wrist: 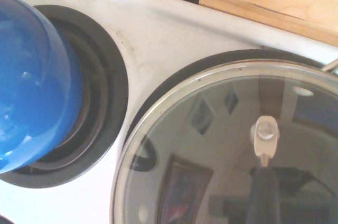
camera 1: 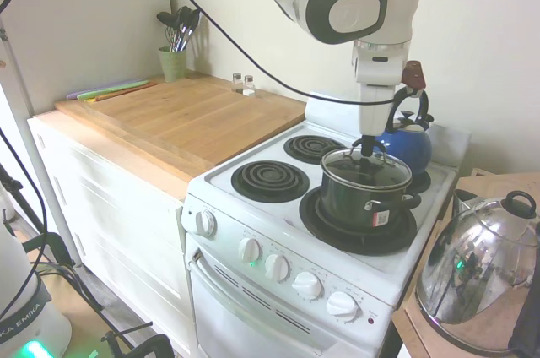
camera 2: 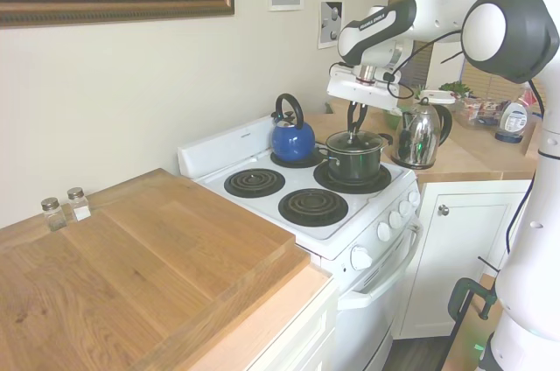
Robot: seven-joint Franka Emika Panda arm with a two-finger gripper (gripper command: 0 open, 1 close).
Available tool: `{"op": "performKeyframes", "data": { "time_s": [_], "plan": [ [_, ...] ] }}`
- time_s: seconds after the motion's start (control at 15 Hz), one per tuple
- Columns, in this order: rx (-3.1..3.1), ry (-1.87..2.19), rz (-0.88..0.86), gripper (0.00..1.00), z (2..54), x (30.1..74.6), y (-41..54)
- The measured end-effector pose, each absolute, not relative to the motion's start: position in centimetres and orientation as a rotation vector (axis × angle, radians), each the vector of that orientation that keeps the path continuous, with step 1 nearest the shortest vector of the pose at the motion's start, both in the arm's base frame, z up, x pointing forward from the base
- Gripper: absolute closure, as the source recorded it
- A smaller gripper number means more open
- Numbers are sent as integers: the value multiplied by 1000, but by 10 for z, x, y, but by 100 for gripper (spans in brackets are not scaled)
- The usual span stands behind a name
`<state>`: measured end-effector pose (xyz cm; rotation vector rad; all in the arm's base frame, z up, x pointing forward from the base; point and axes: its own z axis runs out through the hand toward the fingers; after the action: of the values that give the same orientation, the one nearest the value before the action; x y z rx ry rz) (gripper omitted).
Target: Uncover the lid of the pot
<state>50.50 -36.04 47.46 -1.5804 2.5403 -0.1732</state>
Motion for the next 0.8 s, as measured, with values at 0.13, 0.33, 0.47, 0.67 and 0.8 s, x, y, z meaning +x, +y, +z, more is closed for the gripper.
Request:
{"op": "performKeyframes", "data": {
  "time_s": [0.13, 0.33, 0.47, 0.67, 0.8],
  "plan": [
    [-1577, 2539, -183, 100, 476, 504, -362],
    [-1566, 2529, -240, 100, 499, 491, -367],
    [-1567, 2510, -293, 100, 525, 472, -363],
    [-1629, 2456, -369, 100, 562, 453, -336],
    [-1715, 2398, -434, 100, 586, 455, -291]
  ]
}}
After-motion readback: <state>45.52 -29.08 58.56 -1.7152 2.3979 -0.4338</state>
